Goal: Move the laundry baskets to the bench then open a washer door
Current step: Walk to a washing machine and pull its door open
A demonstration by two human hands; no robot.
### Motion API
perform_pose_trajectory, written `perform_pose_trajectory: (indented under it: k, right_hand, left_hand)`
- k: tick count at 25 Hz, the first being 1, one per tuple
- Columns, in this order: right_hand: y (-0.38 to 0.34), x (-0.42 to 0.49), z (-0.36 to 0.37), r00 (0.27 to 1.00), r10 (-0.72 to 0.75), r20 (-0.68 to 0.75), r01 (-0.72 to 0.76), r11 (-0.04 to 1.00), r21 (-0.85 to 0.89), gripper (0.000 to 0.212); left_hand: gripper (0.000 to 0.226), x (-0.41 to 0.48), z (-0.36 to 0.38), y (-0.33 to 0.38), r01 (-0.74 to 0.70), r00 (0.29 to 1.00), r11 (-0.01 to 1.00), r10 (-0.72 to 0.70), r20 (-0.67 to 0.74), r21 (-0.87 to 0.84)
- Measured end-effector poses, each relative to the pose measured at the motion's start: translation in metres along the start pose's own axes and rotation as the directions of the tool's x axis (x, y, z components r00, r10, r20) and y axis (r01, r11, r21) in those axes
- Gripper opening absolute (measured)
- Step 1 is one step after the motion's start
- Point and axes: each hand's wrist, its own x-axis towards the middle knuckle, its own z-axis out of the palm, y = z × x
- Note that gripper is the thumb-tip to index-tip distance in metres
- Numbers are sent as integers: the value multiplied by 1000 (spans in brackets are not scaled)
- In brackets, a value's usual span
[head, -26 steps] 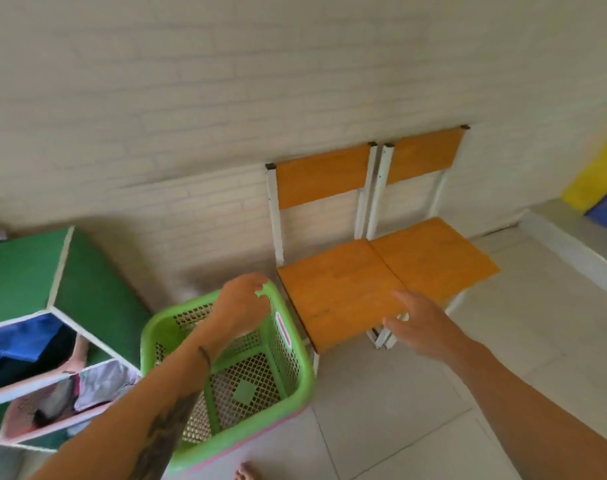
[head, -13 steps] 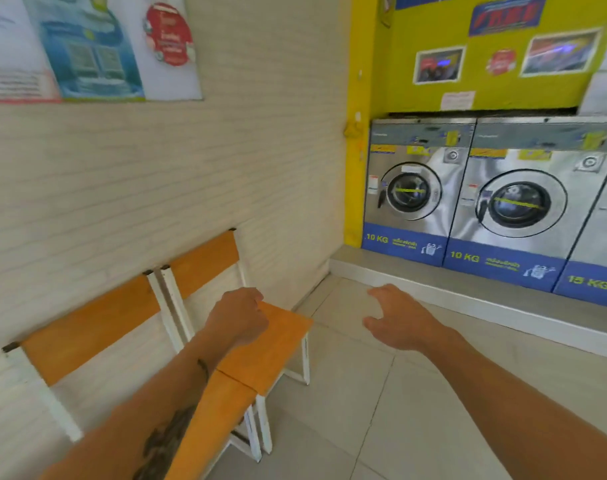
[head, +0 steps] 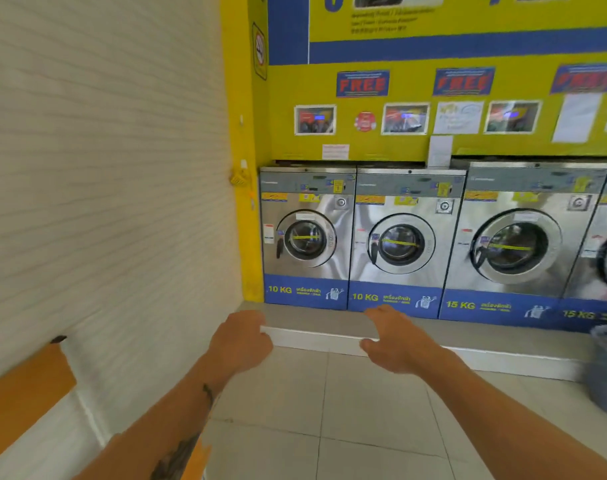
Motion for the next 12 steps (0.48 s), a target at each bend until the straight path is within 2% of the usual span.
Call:
perform_pose_trajectory:
  k: [5,8,12]
  right_hand:
    - [56,101,-10,995,94,-44,-93,995,26,58]
    - [105,173,-15,989,122,-82,-117,991,59,60]
    - [173,276,-30,991,117,-68,-110,989,102,65]
  left_hand:
    - [30,121,35,48,-111,991,994,110,76,11]
    - [9,196,66,83,-151,985,988,151,84,-8]
    - [22,304,105,134,-126,990,990,129,50,-60]
